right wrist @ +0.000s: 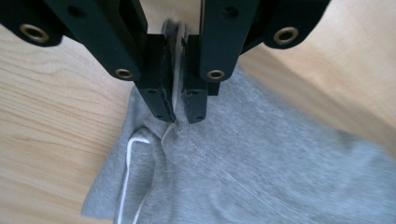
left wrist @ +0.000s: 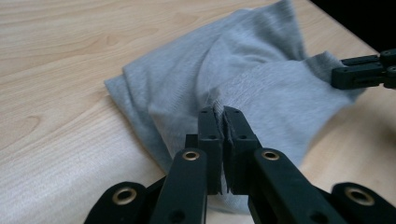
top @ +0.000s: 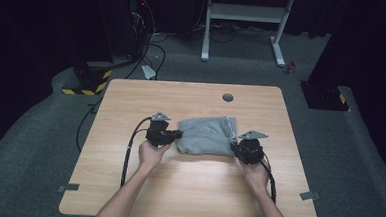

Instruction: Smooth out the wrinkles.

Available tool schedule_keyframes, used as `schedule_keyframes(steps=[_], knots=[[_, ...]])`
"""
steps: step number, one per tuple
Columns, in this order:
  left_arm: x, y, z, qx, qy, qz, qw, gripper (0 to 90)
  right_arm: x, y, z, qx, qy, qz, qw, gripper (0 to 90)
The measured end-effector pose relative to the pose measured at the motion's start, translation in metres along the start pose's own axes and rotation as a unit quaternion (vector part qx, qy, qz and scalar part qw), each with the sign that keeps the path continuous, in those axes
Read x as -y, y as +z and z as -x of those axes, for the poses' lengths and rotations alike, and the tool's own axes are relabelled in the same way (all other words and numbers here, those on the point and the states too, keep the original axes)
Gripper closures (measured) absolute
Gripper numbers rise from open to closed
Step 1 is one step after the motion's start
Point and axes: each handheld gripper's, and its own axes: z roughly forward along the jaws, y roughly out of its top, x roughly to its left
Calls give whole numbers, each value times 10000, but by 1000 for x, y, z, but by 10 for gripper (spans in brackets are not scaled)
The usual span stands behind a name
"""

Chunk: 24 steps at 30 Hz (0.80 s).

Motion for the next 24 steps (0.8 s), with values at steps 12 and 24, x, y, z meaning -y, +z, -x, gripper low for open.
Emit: schedule_keyframes(steps=[12,24], knots=[[36,3,27,217,388,-355,9984,862,38,-10,-20,-231,-198,-265,9992,803],[34,17,14,-164,383,-471,9980,859,32,3,-11,-58,-90,-321,9994,719]])
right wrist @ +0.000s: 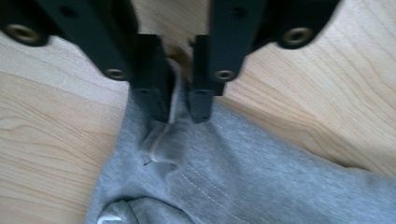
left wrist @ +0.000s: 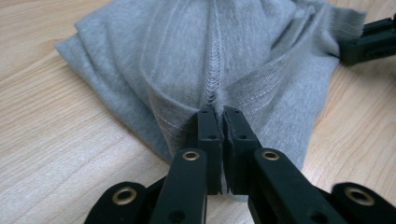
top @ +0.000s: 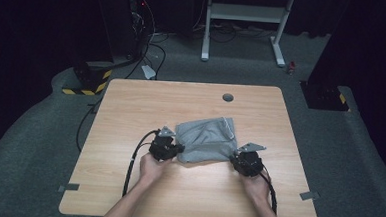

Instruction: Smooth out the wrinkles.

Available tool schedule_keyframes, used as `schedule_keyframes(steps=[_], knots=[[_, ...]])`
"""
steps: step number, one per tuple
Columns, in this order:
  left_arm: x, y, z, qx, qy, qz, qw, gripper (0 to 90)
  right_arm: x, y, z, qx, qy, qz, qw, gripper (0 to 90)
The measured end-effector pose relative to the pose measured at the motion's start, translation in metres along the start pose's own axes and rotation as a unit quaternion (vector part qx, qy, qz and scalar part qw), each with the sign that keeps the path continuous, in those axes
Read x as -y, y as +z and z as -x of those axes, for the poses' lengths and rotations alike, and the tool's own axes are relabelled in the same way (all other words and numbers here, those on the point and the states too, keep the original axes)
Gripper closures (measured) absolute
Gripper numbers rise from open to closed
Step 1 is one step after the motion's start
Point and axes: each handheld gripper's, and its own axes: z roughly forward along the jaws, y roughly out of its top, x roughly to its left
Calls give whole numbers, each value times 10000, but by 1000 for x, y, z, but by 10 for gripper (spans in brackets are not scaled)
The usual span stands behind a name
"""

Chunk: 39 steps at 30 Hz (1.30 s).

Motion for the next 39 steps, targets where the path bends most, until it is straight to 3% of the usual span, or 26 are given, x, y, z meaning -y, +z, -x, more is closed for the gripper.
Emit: schedule_keyframes(steps=[2,7,10,12,15,17,20,25,29,32,39], knots=[[0,-6,2,21,14,113,9999,838,-1,-6,-3,-27,23,61,10000,666],[-5,-19,8,78,110,280,9995,672,-9,-24,-5,-47,41,395,9992,562],[-10,-19,11,58,149,334,9993,596,-20,-26,-5,-20,68,499,9987,561],[-12,-14,13,70,147,304,9994,584,-27,-20,-6,18,34,404,9992,623],[-13,-7,12,55,100,235,9997,627,-32,-8,-4,-50,39,132,9999,802],[-13,-5,12,75,76,185,9998,720,-31,-6,-4,-42,-6,55,10000,833],[-12,-9,14,134,48,109,9998,815,-27,-15,-7,-66,-80,166,9998,839],[-7,-24,28,233,222,151,9994,857,-17,-31,-15,-130,-349,359,9987,837],[3,-26,37,313,344,97,9989,859,-3,-36,-19,-155,-410,281,9986,838],[13,-23,40,365,327,-10,9988,859,8,-35,-22,-165,-448,176,9987,837],[26,-11,34,281,192,-190,9992,860,25,-29,-24,-206,-409,6,9990,835]])
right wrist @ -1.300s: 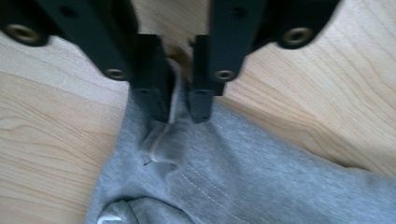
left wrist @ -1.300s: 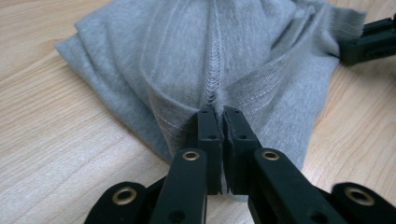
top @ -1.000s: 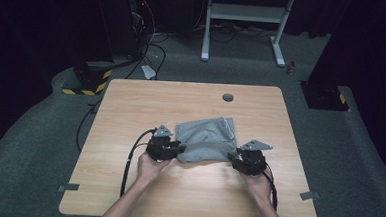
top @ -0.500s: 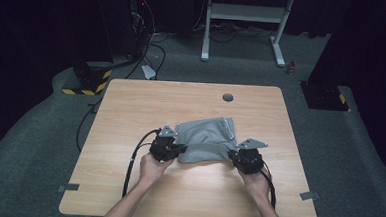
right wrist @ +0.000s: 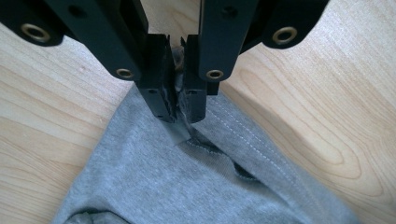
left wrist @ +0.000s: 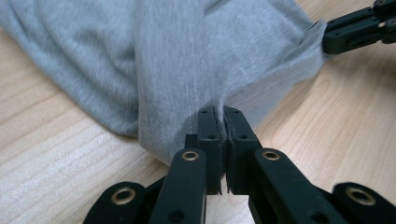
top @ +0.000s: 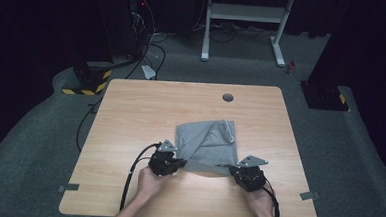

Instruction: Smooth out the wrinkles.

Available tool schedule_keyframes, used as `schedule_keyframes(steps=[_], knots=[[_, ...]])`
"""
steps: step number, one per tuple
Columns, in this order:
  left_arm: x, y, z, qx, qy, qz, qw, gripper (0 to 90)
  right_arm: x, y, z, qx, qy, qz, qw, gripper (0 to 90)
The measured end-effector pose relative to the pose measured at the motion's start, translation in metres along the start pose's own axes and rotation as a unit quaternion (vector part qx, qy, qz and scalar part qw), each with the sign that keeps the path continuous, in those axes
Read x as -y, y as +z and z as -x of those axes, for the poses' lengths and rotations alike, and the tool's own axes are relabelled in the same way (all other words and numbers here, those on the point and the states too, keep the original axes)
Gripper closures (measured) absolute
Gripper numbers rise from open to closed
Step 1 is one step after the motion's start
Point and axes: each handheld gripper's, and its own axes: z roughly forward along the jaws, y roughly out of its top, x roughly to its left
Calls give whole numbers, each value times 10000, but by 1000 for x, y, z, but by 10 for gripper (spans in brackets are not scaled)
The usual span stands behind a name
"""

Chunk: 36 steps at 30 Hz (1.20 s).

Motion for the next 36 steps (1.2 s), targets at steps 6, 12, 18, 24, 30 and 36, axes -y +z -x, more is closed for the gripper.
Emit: schedule_keyframes(steps=[6,12,18,24,30,36], knots=[[-5,19,-13,-85,-186,-44,9998,863,-10,17,1,194,-113,-78,9997,836],[-27,33,-36,-367,-473,19,9982,864,-36,40,18,467,-15,-158,9988,835],[-19,12,-26,-195,-354,217,9989,849,-31,21,10,393,-74,100,9992,812],[-9,-1,-18,-9,-291,158,9994,785,-9,7,0,174,-136,68,9997,751],[-17,-12,-8,-121,-218,477,9986,572,-19,-11,7,21,279,522,9982,666],[-31,-10,-4,-372,-192,533,9977,517,-35,6,1,40,130,383,9992,715]])
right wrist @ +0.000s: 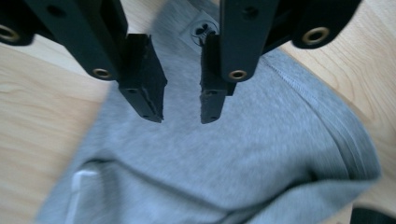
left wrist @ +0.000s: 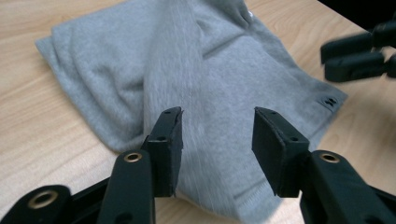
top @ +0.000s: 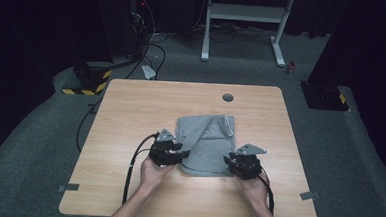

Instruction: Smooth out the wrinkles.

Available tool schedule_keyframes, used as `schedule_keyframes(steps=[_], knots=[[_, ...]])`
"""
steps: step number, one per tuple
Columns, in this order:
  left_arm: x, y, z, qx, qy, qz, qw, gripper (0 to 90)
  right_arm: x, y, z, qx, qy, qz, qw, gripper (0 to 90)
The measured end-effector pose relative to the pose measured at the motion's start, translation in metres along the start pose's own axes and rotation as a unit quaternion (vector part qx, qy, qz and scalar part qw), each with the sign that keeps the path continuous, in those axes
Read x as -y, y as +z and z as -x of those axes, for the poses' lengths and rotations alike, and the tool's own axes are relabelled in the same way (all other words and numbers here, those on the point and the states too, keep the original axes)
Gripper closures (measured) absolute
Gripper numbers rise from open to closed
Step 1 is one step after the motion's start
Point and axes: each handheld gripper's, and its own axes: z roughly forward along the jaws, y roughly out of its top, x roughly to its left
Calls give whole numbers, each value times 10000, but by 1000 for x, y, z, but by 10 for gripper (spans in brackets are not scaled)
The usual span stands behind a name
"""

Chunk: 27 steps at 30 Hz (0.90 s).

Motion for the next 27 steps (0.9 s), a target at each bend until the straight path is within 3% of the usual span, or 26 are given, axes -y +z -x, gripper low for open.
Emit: schedule_keyframes(steps=[4,8,10,14,18,23,27], knots=[[-2,12,-1,-220,-23,-161,9996,482,11,20,-7,-107,-171,-606,9980,738],[-5,22,-4,-336,-114,-129,9993,449,8,15,-4,-134,-82,-426,9990,703],[-9,27,-7,-283,-207,-194,9992,440,-4,11,6,-131,97,-249,9996,679],[-19,34,-9,-374,-250,-163,9989,429,-31,15,30,15,522,5,9986,627],[-24,40,-8,-470,-125,-281,9984,434,-56,29,46,214,819,22,9964,576],[-24,42,-7,-497,-24,-318,9983,480,-80,45,52,401,890,37,9952,547],[-23,42,-12,-325,-151,-371,9987,558,-89,56,57,309,1105,-23,9934,577]])
